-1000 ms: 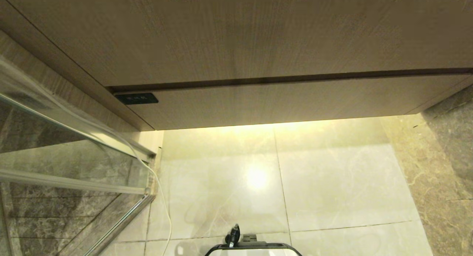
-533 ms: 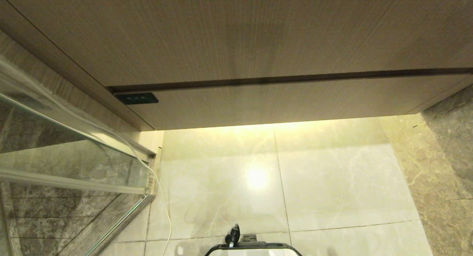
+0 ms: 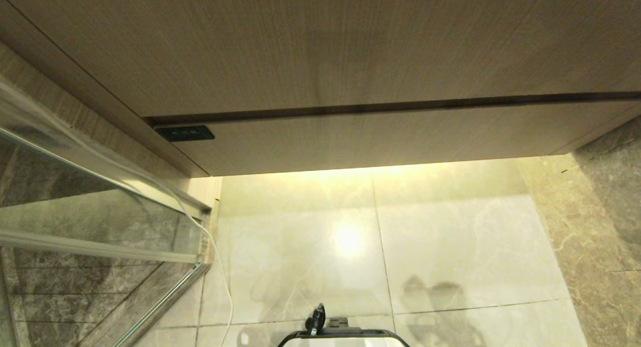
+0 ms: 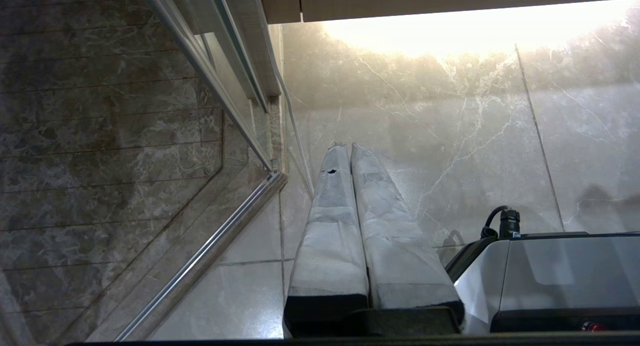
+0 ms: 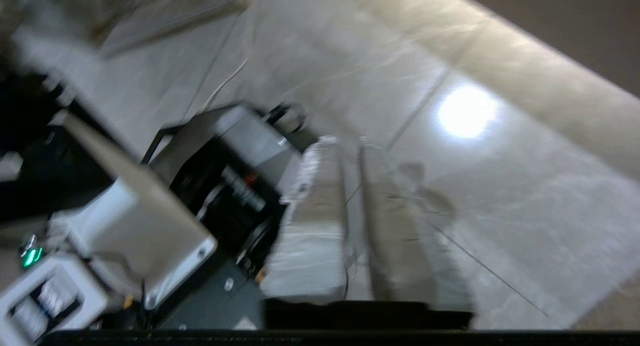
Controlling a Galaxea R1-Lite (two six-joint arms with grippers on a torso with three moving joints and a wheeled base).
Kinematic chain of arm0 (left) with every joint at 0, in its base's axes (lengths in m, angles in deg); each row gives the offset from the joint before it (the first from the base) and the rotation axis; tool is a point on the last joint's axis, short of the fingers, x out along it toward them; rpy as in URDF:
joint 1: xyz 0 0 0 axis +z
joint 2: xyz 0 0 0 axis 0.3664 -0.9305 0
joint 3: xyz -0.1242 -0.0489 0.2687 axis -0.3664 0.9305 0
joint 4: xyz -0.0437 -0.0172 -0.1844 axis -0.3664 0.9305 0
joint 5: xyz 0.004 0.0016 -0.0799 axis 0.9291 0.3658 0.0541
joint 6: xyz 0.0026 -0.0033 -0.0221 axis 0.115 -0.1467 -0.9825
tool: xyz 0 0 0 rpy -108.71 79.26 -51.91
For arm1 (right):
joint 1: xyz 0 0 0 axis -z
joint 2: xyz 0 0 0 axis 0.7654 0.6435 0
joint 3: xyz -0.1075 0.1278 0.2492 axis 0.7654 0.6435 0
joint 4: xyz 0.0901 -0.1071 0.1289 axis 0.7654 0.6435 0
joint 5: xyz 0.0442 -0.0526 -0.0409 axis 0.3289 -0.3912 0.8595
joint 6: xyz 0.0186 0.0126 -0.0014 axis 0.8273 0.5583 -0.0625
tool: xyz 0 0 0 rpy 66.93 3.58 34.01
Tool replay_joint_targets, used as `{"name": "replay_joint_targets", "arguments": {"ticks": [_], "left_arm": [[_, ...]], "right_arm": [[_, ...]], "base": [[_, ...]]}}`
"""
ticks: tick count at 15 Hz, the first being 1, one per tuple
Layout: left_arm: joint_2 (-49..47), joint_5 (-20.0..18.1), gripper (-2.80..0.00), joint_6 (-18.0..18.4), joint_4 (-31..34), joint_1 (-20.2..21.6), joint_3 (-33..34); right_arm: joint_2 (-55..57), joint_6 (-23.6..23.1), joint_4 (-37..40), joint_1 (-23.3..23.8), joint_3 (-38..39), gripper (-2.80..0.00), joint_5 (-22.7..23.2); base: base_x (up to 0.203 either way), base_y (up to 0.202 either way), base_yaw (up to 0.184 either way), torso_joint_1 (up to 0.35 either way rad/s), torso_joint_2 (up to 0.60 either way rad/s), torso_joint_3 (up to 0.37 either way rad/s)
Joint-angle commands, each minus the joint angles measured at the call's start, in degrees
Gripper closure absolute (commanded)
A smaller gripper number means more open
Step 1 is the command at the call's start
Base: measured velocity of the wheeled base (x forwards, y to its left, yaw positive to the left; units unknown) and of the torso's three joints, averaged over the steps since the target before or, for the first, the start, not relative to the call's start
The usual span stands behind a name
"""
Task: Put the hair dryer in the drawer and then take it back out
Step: Pull open the drawer
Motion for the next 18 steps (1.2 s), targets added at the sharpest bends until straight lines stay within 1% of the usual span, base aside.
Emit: {"name": "replay_joint_targets", "arguments": {"ticks": [1,4,6,7,8,9,10,11,12,13,15,17,18], "left_arm": [[0.00,0.01,0.00,-0.01,-0.01,-0.02,0.00],[0.00,0.01,0.00,0.07,-0.01,-0.02,0.09],[0.00,0.01,0.00,-0.02,-0.01,-0.02,0.09],[0.00,0.01,0.00,-0.02,-0.01,-0.02,0.03],[0.00,0.01,0.00,-0.02,-0.01,-0.02,0.00],[0.00,0.01,0.00,-0.02,-0.01,-0.02,0.09],[0.00,0.01,0.00,0.07,-0.01,-0.02,0.09],[0.00,0.01,0.00,-0.02,-0.01,-0.02,0.05],[0.00,0.01,0.00,-0.02,-0.01,-0.02,0.09],[0.00,0.01,0.00,-0.02,-0.01,-0.02,0.08],[0.00,0.01,0.00,0.07,-0.01,-0.02,0.00],[0.00,0.01,0.00,-0.02,-0.01,-0.02,0.06],[0.00,0.01,0.00,-0.02,-0.01,-0.02,0.09]], "right_arm": [[5.80,-8.71,0.93,-0.77,1.89,-2.80,1.92],[8.38,-30.69,-1.82,0.70,6.91,-2.80,-2.85],[10.46,-39.20,-6.26,1.45,9.97,-2.80,-3.83],[11.50,-41.55,-10.75,1.66,11.59,-2.80,-4.33],[13.25,-43.09,-15.59,1.78,12.05,-2.80,-6.46],[14.50,-44.20,-20.11,1.77,12.36,-2.80,-10.56],[15.80,-45.36,-26.69,1.73,13.20,-2.80,-16.83],[17.05,-46.50,-32.60,1.62,14.84,-2.80,-21.27],[18.57,-47.33,-38.65,1.47,17.72,-2.80,-23.56],[19.66,-47.86,-41.99,1.32,19.48,-2.80,-24.21],[20.97,-48.47,-47.34,0.97,23.12,-2.80,-22.24],[22.26,-48.40,-48.10,1.05,23.69,-2.80,-19.98],[22.89,-48.36,-48.28,1.05,23.85,-2.80,-16.84]], "base": [[0.000,0.000,0.000,0.000,0.00,0.000],[0.000,0.000,0.000,0.000,0.00,0.000],[0.000,0.000,0.000,0.000,0.00,0.000],[0.000,0.000,0.000,0.000,0.00,0.000],[0.000,0.000,0.000,0.000,0.00,0.000],[0.000,0.000,0.000,0.000,0.00,0.000],[0.000,0.000,0.000,0.000,0.00,0.000],[0.000,0.000,0.000,0.000,0.00,0.000],[0.000,0.000,0.000,0.000,0.00,0.000],[0.000,0.000,0.000,0.000,0.00,0.000],[0.000,0.000,0.000,0.000,0.00,0.000],[0.000,0.000,0.000,0.000,0.00,0.000],[0.000,0.000,0.000,0.000,0.00,0.000]]}}
